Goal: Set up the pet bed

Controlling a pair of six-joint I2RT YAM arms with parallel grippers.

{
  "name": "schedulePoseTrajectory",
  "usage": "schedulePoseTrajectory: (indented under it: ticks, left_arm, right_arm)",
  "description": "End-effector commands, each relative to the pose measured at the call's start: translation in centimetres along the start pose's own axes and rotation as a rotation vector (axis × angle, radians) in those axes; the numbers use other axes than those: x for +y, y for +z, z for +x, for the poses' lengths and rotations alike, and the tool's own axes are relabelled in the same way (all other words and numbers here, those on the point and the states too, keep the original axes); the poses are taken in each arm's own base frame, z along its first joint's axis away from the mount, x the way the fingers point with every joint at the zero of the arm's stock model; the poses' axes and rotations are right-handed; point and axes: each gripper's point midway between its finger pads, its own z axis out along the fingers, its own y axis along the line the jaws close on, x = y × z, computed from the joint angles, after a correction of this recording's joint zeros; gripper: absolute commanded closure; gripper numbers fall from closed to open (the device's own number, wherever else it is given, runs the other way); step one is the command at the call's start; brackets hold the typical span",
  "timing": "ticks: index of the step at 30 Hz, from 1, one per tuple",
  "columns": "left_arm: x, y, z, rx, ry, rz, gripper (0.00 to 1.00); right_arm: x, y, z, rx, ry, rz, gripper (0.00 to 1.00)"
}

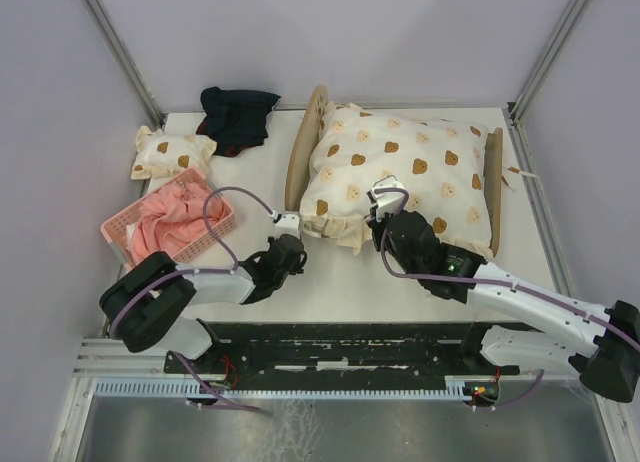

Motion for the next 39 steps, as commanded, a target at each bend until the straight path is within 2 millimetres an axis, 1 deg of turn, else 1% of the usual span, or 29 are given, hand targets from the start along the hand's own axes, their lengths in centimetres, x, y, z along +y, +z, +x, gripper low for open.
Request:
schedulePoseTrajectory:
  ticks: [1, 5, 6, 10, 12, 15, 16, 17, 18, 20, 23, 27, 29, 33, 37, 39]
  left_arm:
    - [0.3, -1.9, 2.4, 0.074, -0.113, 0.037, 0.97]
    - [0.2, -3.3, 1.5, 0.038, -0.144, 0.081, 0.97]
    - [-0.2, -3.8, 1.0, 0.023, -0.154, 0.113, 0.97]
    - [-0.9, -5.1, 0.7, 0.006, -0.19, 0.191, 0.97]
    - [-1.1, -5.6, 1.1, 0.004, -0.21, 0.225, 0.97]
    - [-1.2, -6.3, 1.3, -0.003, -0.229, 0.257, 0.97]
    - [-1.1, -6.5, 1.4, -0.004, -0.232, 0.264, 0.97]
    - [-1.1, -6.7, 1.5, -0.004, -0.236, 0.272, 0.97]
    - [-1.2, -7.0, 1.7, -0.001, -0.237, 0.282, 0.97]
    - [-1.4, -7.5, 1.9, 0.009, -0.238, 0.303, 0.97]
    - [-1.6, -8.6, 2.0, 0.027, -0.239, 0.326, 0.97]
    - [-1.4, -10.2, 1.7, 0.027, -0.271, 0.325, 0.97]
    - [-1.4, -11.0, 1.4, 0.014, -0.285, 0.338, 0.97]
    - [-1.1, -12.4, 0.5, -0.019, -0.306, 0.358, 0.97]
    - [-0.9, -14.2, -0.8, -0.042, -0.325, 0.39, 0.97]
    - [-0.8, -15.3, -1.9, -0.073, -0.341, 0.411, 0.97]
  right_arm:
    - [0.4, 0.2, -1.2, -0.037, 0.045, -0.017, 0.98]
    - [1.7, 0.5, -1.2, -0.033, 0.052, -0.077, 0.98]
    - [2.4, 0.5, -1.3, -0.034, 0.064, -0.111, 0.98]
    - [5.8, 0.6, -2.1, -0.05, 0.115, -0.271, 0.98]
    - [7.7, 0.7, -2.8, -0.056, 0.146, -0.355, 0.98]
    - [9.9, 0.8, -4.6, -0.083, 0.179, -0.446, 0.98]
    - [10.5, 0.8, -5.2, -0.09, 0.183, -0.469, 0.98]
    - [11.0, 0.7, -6.3, -0.108, 0.189, -0.484, 0.98]
    - [11.2, 0.8, -6.9, -0.116, 0.19, -0.489, 0.98]
    - [11.4, 0.9, -8.2, -0.142, 0.196, -0.482, 0.98]
    - [10.6, 1.3, -9.7, -0.174, 0.192, -0.433, 0.98]
    - [9.6, 1.9, -10.9, -0.202, 0.166, -0.367, 0.98]
    - [9.6, 2.1, -11.3, -0.209, 0.159, -0.361, 0.98]
    - [9.7, 2.4, -12.1, -0.22, 0.162, -0.355, 0.98]
    - [9.4, 2.4, -13.4, -0.254, 0.178, -0.332, 0.98]
    - [9.2, 2.4, -14.2, -0.269, 0.186, -0.32, 0.98]
